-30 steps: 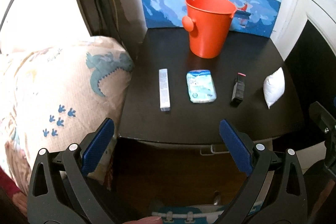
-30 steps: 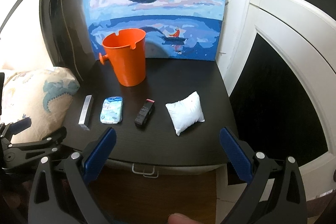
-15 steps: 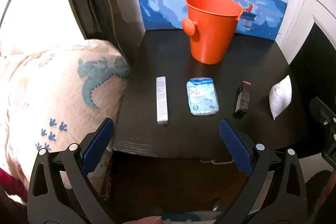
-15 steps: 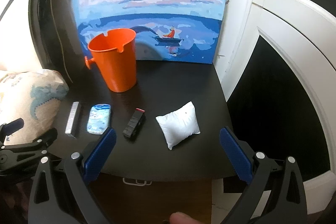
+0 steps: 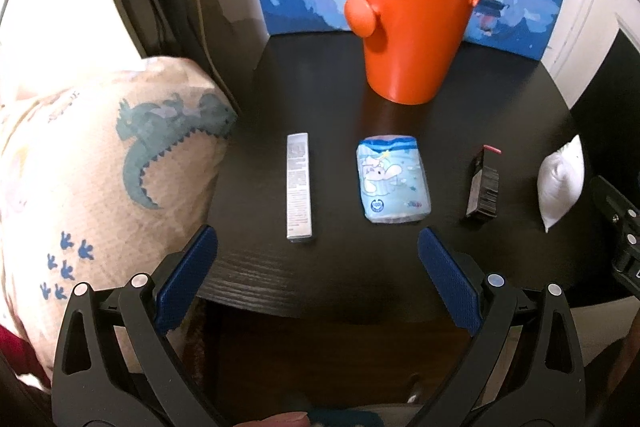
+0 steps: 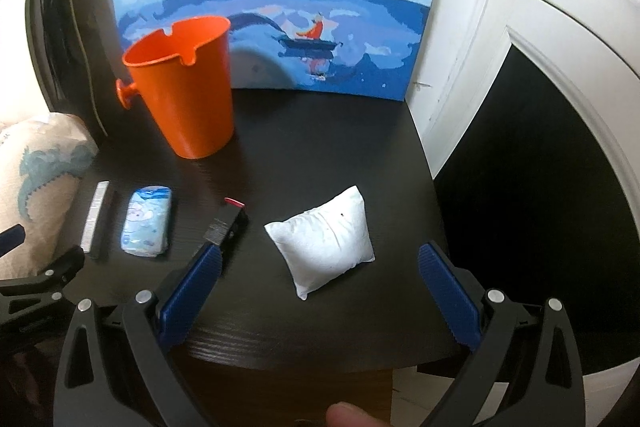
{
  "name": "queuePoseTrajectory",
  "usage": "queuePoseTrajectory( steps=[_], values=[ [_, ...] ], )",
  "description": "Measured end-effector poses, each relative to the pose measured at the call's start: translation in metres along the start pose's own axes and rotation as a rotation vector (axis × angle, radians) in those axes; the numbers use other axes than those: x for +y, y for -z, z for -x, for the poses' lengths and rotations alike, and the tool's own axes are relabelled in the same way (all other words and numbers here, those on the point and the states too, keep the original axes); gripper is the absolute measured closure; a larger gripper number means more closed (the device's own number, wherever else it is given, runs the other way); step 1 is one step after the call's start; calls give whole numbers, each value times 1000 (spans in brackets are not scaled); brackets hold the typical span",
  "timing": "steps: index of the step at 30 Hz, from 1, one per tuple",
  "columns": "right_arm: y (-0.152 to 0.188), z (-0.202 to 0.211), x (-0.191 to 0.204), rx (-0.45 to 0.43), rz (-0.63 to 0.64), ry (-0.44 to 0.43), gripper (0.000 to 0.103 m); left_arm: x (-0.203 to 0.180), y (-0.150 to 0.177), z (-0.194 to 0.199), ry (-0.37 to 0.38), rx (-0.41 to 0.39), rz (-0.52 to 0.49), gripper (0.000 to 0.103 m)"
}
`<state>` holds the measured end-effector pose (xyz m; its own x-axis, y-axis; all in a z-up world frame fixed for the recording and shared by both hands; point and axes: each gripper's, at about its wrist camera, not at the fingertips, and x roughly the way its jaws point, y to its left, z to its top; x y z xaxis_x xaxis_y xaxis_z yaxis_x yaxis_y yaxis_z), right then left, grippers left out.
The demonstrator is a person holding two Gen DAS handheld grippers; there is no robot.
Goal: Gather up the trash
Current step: 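Move the right gripper to the white tissue and close on it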
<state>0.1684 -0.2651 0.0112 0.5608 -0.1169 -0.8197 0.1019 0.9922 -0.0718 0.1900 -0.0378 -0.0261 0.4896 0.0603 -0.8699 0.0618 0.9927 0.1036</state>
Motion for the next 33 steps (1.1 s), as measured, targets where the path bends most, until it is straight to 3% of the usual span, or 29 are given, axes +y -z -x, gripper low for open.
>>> queuePoseTrajectory(
  steps=[25,33],
  values=[
    [2,-52,-2,58,24,47,4,-15,-1,-41,-17,34,-9,5],
    [3,-62,-2,65,10,22,4,-21,-2,-48,5,37,-18,5]
  ],
)
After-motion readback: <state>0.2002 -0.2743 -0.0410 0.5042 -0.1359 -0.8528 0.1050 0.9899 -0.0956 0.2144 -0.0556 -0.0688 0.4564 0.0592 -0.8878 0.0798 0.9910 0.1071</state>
